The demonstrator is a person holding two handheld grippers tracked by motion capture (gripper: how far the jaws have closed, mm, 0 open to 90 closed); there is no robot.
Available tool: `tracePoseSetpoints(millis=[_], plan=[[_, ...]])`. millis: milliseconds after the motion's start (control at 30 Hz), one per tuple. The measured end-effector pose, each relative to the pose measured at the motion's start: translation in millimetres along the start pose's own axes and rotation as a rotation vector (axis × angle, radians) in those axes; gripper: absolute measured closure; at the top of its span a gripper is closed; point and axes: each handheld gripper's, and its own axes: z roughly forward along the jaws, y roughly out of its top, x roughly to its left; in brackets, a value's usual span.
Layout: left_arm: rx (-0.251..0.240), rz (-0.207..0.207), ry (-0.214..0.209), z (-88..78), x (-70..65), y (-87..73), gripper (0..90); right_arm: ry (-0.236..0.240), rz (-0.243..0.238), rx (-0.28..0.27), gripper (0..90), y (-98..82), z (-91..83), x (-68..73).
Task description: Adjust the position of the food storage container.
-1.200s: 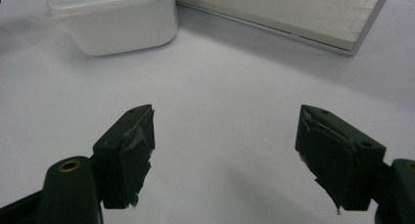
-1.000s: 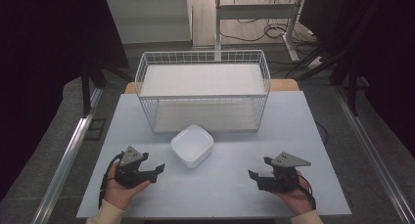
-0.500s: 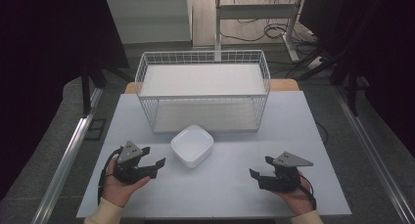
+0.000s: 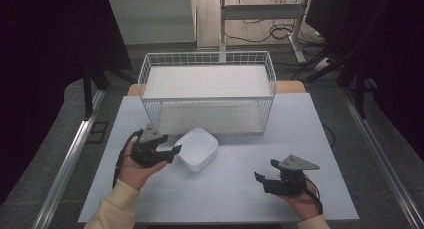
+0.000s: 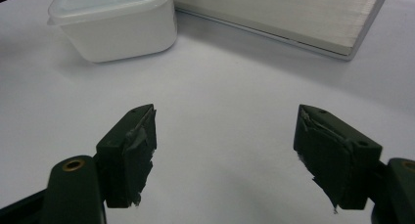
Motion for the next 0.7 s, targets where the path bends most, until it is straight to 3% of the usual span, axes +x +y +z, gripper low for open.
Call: tracePoseSetpoints(millis=[200,400,700], plan=[[0.035,0.022,0.021,14.4,9.4,12.8,42.7,-0.002,0.000,0.006,24.4,-0.3,1.5,-0.3],[0.073,0.014,0.028,31.9,20.6,16.4,50.6,-0.008,-0.004,0.009,24.4,-0.6,1.9,-0.8],[0.129,-0.010,0.046,57.7,34.6,19.7,81.3,-0.013,-0.002,0.012,24.4,-0.6,2.9,-1.7]])
